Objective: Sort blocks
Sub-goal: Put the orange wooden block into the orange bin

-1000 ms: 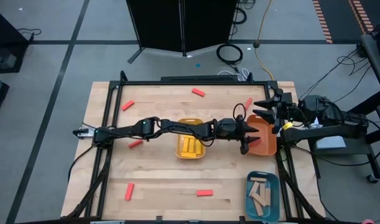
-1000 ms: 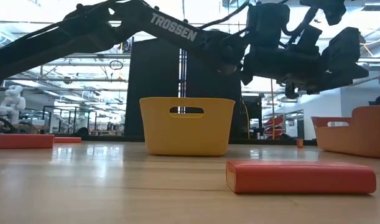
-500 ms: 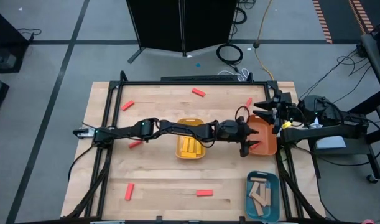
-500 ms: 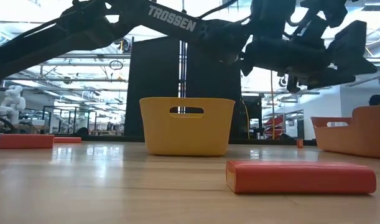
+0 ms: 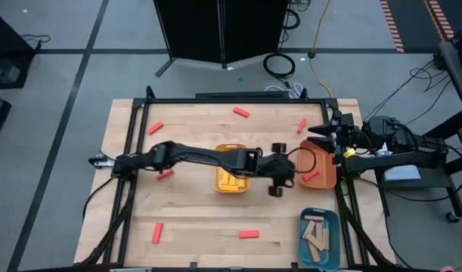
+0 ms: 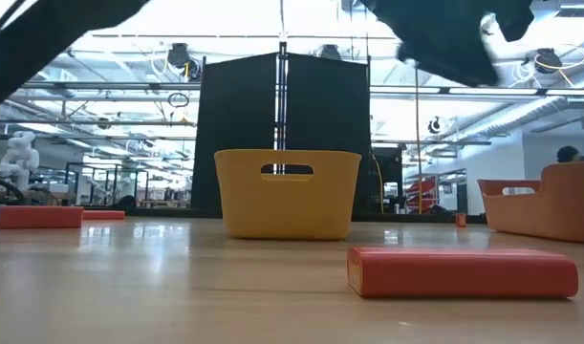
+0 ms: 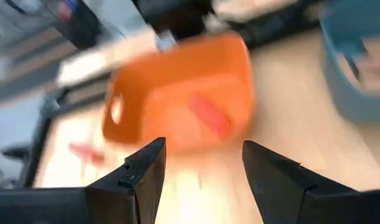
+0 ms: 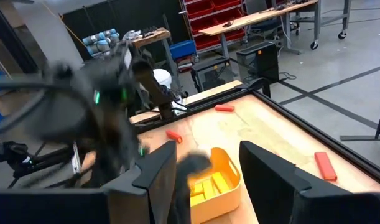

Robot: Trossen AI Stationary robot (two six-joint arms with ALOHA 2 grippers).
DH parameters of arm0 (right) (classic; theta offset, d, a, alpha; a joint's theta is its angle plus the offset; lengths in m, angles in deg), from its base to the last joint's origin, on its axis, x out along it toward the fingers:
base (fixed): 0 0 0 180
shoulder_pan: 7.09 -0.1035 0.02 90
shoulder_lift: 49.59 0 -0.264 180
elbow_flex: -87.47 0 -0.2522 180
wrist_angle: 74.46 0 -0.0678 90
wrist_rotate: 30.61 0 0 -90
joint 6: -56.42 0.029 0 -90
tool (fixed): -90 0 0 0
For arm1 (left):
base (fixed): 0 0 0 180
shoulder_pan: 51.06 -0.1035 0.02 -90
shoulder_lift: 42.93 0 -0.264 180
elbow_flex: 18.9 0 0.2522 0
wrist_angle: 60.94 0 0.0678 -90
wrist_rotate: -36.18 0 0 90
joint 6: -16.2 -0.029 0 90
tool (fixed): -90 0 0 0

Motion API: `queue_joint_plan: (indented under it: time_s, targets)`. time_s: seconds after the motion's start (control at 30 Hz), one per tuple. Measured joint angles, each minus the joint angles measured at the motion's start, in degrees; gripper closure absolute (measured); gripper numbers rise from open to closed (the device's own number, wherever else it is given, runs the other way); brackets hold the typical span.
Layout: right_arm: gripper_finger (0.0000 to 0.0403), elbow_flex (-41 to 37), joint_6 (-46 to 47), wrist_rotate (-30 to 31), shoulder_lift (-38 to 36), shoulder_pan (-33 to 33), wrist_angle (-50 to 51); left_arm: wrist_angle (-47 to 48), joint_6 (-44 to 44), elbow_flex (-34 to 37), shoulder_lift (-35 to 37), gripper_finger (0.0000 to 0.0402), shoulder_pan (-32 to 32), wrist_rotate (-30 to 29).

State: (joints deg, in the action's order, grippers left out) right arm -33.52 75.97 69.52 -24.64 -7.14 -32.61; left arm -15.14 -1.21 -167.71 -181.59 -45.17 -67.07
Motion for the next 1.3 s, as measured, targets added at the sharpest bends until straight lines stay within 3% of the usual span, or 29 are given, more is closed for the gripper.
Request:
queue_joint_plan:
  time_s: [0.23,0.3,0.43,0.6,0.73,0.83,0.93,1.07,1.13,1.3]
  targets:
    - [0.0234,0.0,-0.8,0.0,0.0,0.0,0.2,25.2,7.9,0.0,5.8,0.0192,-3.1,10.8]
    - [0.0234,0.0,-1.2,0.0,0.0,0.0,0.7,32.5,9.5,0.1,7.1,0.0192,-3.3,11.5]
    - [0.0234,0.0,-1.2,0.2,0.1,0.0,1.9,45.8,14.2,0.5,9.7,0.0192,-3.5,9.4]
    - [0.0234,0.0,-1.2,0.2,0.6,0.0,2.2,57.1,19.4,0.7,14.9,0.0192,-4.2,2.2]
    - [0.0234,-0.1,-0.9,0.1,1.8,0.0,4.4,57.8,25.2,2.1,21.0,0.0192,-7.0,1.5]
    - [0.0234,-0.8,0.6,0.0,3.2,0.0,5.6,57.8,29.3,7.4,25.8,0.0192,-10.5,2.2]
    - [0.0234,-3.4,1.8,-0.1,4.1,0.0,4.6,58.0,32.7,17.6,32.0,0.0192,-15.1,3.3]
    - [0.0234,-7.9,2.1,-0.3,5.8,0.0,1.5,58.2,38.1,33.5,37.7,0.0192,-20.5,14.1]
    - [0.0234,-10.0,2.1,-1.6,6.6,0.0,-0.2,57.9,38.1,40.1,39.9,0.0192,-20.0,17.6]
    - [0.0234,-15.2,3.9,-4.3,8.0,0.0,-6.1,57.8,39.5,52.4,42.4,0.0192,-14.4,17.6]
